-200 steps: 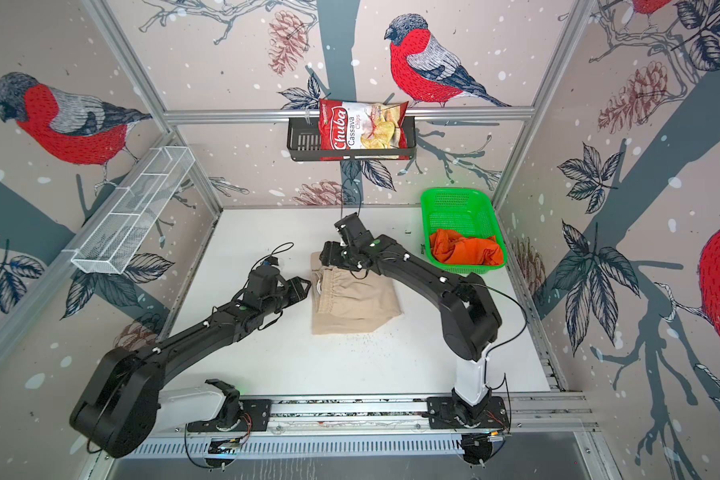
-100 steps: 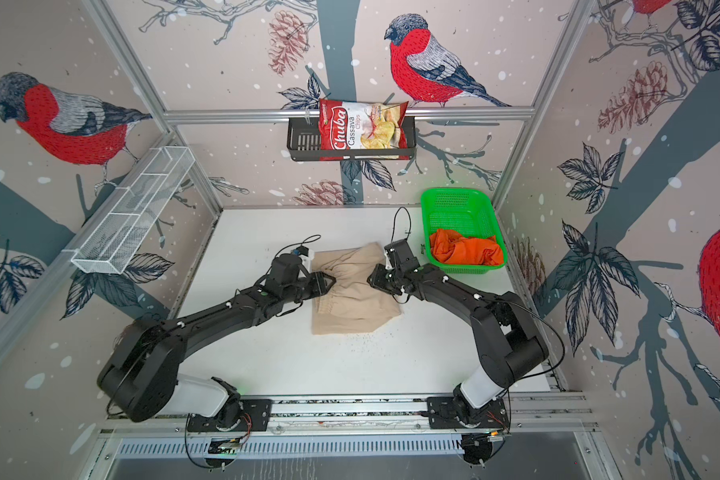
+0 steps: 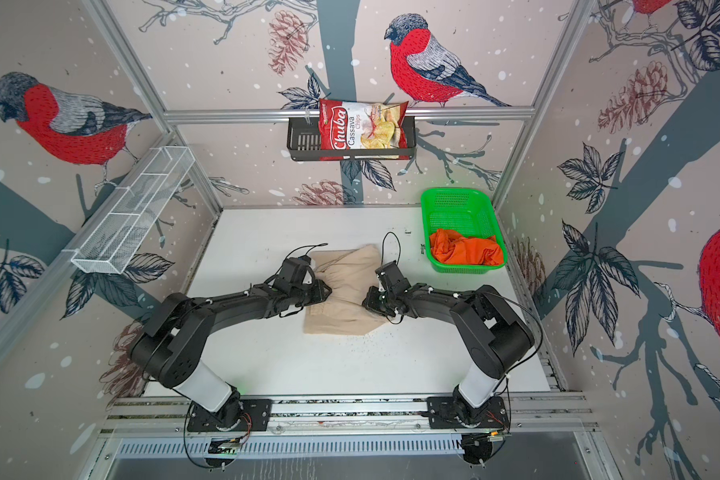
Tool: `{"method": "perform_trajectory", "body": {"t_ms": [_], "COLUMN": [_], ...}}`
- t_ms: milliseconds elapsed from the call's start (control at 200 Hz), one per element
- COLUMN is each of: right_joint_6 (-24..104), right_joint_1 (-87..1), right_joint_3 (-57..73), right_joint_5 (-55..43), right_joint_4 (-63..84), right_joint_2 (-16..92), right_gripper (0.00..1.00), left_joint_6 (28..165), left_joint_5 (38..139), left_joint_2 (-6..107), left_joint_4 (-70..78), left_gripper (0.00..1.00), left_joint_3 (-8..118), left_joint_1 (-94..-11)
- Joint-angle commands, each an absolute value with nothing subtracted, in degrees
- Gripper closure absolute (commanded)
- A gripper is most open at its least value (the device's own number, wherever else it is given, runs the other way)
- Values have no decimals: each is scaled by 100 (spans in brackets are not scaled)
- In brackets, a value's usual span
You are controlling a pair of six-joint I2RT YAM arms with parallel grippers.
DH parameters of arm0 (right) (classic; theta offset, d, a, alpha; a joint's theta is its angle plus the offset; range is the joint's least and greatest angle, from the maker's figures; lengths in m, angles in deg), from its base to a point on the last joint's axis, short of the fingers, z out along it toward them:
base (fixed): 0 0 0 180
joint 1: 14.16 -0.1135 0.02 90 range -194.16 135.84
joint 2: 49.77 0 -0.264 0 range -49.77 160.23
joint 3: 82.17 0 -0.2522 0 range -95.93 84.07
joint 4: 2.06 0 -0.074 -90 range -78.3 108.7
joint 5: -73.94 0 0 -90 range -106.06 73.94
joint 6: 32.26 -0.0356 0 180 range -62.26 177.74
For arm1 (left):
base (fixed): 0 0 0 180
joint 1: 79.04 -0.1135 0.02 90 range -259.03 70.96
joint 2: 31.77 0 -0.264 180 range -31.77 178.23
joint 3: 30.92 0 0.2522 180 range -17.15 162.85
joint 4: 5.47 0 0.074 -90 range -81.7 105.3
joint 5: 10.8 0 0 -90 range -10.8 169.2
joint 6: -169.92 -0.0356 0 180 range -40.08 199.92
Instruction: Fold and stack the shorts
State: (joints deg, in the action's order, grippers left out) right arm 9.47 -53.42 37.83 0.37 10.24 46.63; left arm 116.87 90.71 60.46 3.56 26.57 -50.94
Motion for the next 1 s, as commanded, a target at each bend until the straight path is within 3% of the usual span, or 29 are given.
{"method": "perform_trajectory", "body": {"t_ms": [0, 105, 270, 350, 555, 996], "right_joint_6": [690, 817, 1112, 1235, 1255, 1186], "right_joint_1": [-5496, -5626, -5615, -5502, -4970, -4677], "right_joint_3": [3463, 2837, 2381, 2424, 3022, 3767], "right_joint_5": [25, -79, -406, -612, -736, -745], "right_joint_4": [572, 810, 1278, 1511, 1775, 1816], "right_joint_2": [4824, 4947, 4494, 4082, 3296, 2834], "right_gripper": [69, 63, 42, 37, 34, 33], "left_joint_6": [11304, 10973, 10832, 10875, 11034, 10952], "left_joint_5": [8561, 8190, 7886, 7687, 7480, 7367], "left_joint_2": [5821, 5557, 5147, 5085, 5642, 6899], "left_joint_4": [852, 1443, 2152, 2425, 2960, 3176], "left_gripper": [56, 48, 30, 23, 11, 7], "left_joint_3": [2671, 2998, 3401, 3556, 3967, 4419], "left_joint_1": [-5239, -5261, -5161, -4965, -4480, -4533]}}
